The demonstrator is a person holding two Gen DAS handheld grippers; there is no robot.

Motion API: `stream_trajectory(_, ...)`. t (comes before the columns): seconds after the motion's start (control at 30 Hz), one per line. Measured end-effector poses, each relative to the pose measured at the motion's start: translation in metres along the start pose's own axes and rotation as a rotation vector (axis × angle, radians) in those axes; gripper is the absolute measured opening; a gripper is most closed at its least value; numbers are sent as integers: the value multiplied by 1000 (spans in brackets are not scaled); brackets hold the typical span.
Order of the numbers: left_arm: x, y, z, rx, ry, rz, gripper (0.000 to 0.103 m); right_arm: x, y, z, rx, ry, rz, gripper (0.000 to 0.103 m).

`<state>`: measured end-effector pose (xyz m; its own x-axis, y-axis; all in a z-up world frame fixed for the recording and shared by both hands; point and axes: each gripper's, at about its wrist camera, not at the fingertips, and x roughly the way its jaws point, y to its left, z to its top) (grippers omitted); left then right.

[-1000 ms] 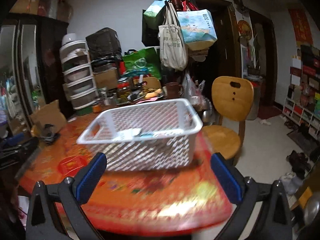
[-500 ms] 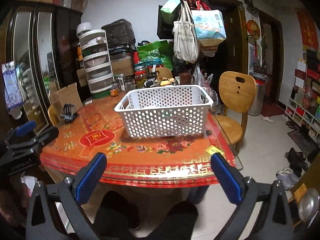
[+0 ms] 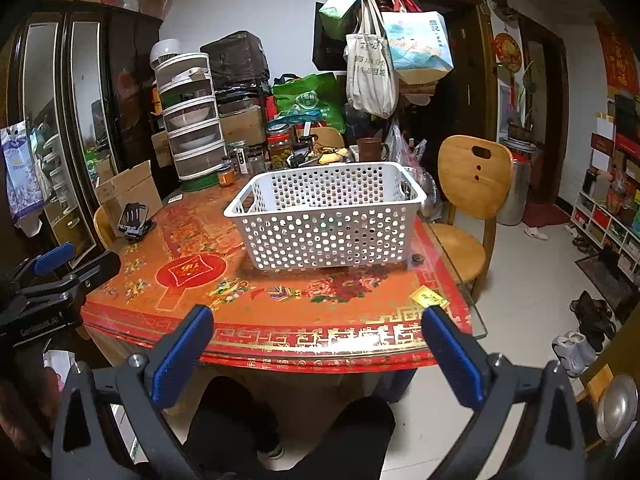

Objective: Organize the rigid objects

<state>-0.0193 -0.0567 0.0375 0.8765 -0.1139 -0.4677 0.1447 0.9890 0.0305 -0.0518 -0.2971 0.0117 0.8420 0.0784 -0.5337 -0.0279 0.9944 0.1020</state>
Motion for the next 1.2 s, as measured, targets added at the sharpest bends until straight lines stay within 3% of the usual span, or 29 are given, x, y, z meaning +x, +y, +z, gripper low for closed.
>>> stream_trajectory(1.2, 5, -3, 0, -1, 9, -5, 102, 0, 2, 3, -5, 4, 0, 103)
